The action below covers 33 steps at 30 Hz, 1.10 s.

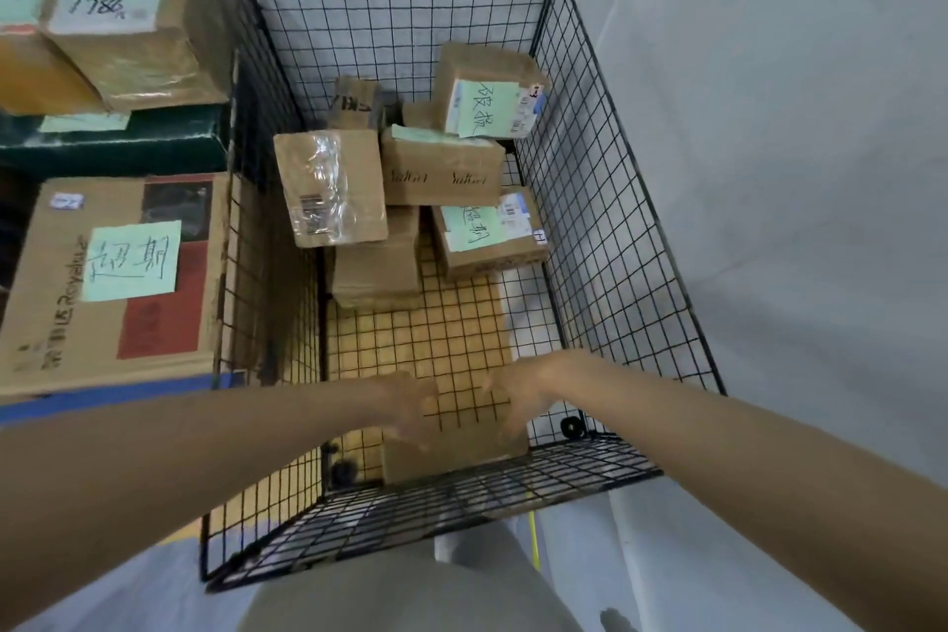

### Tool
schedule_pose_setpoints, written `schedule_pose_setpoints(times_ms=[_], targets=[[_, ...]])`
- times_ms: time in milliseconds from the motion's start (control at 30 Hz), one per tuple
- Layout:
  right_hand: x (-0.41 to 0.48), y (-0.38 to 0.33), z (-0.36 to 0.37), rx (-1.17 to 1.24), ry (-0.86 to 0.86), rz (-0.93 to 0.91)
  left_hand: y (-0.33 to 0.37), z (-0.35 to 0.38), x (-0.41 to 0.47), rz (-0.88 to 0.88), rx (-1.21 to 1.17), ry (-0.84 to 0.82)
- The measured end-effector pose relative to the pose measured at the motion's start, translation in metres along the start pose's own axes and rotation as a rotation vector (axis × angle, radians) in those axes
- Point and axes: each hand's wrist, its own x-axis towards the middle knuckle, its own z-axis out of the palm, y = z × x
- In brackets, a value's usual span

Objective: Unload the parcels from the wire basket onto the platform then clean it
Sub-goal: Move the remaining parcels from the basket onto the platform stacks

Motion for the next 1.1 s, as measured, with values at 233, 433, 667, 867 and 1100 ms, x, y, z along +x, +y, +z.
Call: schedule_pose_setpoints(times_ms=[233,433,667,867,1100], targets=[[0.018,-0.002,0.008,0.124,-0.155,0.029,0.004,0.015,0.008,-0.111,-0.091,-0.095],[0.022,0.000,0.002,0.346,-0.272,0.043,0.006,0.015,0.007,-0.159,-0.354,-0.156],[0.010,0.001,-0.016,0.430,-0.225,0.025,0.000,0.002,-0.005,-0.132,-0.472,-0.047],[-0.023,0.014,-0.056,0.452,0.018,-0.013,-0.005,-0.046,-0.030,-0.079,-0.582,0.127],[-0.095,0.031,-0.112,0.516,0.281,-0.102,0.003,-0.105,-0.082,0.026,-0.564,0.509]])
